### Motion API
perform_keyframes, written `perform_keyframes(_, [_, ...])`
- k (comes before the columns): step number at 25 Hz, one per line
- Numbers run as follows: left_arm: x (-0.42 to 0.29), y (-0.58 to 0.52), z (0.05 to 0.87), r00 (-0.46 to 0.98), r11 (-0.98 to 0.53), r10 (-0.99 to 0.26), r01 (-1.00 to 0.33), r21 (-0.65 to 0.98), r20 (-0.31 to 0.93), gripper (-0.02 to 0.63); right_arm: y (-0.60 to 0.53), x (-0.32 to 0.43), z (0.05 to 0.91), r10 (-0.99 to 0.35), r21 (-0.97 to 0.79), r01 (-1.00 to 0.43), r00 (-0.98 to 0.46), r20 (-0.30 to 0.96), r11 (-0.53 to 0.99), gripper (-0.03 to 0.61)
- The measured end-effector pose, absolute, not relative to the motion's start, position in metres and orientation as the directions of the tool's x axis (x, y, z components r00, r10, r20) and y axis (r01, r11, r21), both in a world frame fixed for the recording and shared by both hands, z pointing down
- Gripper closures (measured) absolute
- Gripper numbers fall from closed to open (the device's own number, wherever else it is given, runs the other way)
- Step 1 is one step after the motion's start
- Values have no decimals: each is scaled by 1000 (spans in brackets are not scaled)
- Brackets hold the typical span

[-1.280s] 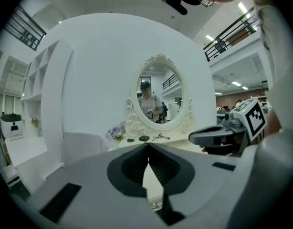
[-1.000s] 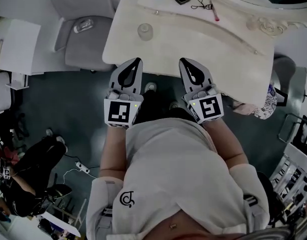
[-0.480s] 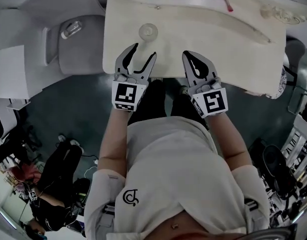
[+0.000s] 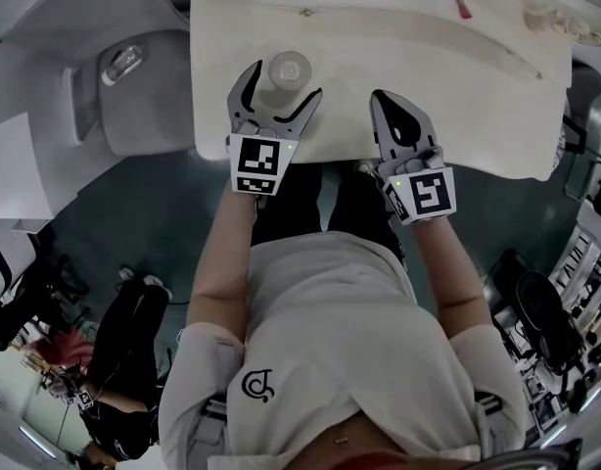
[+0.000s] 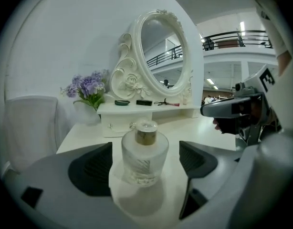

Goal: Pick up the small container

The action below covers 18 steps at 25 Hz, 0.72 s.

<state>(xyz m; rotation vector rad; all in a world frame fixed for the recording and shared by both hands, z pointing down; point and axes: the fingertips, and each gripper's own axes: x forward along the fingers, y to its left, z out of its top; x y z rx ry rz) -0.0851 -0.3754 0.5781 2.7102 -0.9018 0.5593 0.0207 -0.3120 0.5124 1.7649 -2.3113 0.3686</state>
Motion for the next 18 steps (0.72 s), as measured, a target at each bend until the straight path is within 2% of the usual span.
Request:
perform_keyframes(13, [-65,-396,604,715,-819,-472,-572,44,516,184,-328,28,520,-908,-38,-968,-245,341,247,571])
perform_keyframes(18, [-63,-395,609,708,-817,-484,-576,23,514,262,-328,36,523,-907,-39,-972,-229,352,230,571])
